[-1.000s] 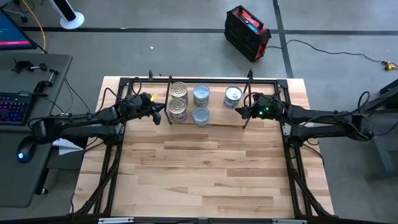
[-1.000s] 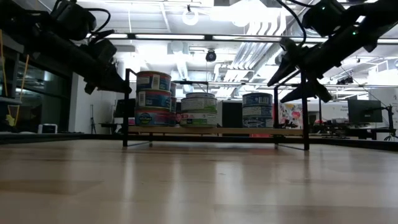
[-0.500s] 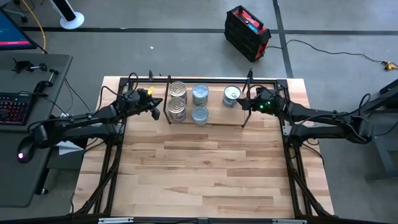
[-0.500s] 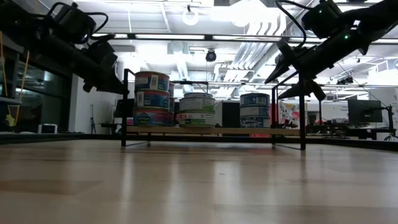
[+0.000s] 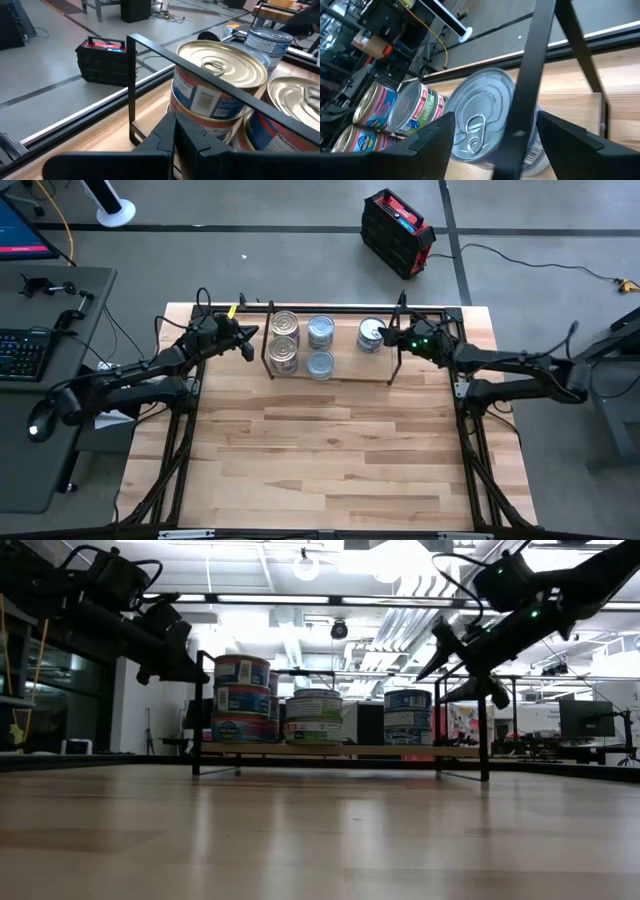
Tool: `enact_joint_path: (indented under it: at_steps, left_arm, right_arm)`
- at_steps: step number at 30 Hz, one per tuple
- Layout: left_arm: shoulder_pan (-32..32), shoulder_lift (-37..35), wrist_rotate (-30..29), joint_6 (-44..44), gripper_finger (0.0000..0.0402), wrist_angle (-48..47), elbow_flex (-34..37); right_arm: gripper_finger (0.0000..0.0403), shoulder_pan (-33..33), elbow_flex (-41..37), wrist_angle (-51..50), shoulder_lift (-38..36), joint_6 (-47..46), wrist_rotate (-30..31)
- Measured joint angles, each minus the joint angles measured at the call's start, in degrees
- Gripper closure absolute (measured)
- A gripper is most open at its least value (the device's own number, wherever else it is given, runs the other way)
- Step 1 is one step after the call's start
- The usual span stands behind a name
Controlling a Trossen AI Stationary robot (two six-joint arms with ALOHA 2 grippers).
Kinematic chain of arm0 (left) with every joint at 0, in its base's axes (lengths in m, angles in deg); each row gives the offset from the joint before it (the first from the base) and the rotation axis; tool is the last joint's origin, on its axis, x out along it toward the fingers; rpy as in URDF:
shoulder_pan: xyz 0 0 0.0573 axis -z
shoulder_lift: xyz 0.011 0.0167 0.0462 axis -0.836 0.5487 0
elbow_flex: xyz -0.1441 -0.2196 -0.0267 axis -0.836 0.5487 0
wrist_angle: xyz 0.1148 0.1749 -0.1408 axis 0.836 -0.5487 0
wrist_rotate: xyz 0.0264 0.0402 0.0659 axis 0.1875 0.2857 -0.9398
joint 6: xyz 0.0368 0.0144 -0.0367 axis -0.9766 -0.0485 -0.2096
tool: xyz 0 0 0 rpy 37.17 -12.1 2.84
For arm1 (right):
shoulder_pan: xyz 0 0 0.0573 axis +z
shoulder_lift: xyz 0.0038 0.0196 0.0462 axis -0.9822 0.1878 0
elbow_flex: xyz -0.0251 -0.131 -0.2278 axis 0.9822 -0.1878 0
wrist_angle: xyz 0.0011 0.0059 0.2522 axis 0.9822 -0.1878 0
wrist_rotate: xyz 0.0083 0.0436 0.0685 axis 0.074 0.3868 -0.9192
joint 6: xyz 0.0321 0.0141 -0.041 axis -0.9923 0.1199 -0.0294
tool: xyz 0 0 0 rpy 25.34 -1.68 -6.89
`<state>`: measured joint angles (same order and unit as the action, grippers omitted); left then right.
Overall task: Stack canned seafood by type on shelf
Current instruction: Adjust the shelf, then return to Home Position
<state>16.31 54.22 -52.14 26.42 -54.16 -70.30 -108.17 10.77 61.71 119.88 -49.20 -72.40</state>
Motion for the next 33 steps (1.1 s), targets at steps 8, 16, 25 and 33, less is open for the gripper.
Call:
enact_joint_path:
  at_steps: [8,16,25,33]
  left_arm:
    - [-0.5,-0.4,0.1,1.0,0.0401,-0.2,0.0]
    - [-0.5,-3.5,0.0,0.1,0.0401,-0.5,-1.6]
    - [0.8,-9.6,1.8,10.3,0.0402,-11.5,-10.6]
    - [20.6,-16.1,9.1,22.0,0.0401,-9.4,-11.4]
  right_arm:
    - [0.0134,0.1,2.3,4.1,7.3,1.6,-0.1]
    - [0.0134,-4.7,6.7,-4.8,1.5,9.9,-1.5]
    - [0.0134,-8.9,13.1,-21.1,-12.1,18.1,-1.7]
    - [0.0134,-7.4,16.3,-27.8,-22.8,18.3,-4.5]
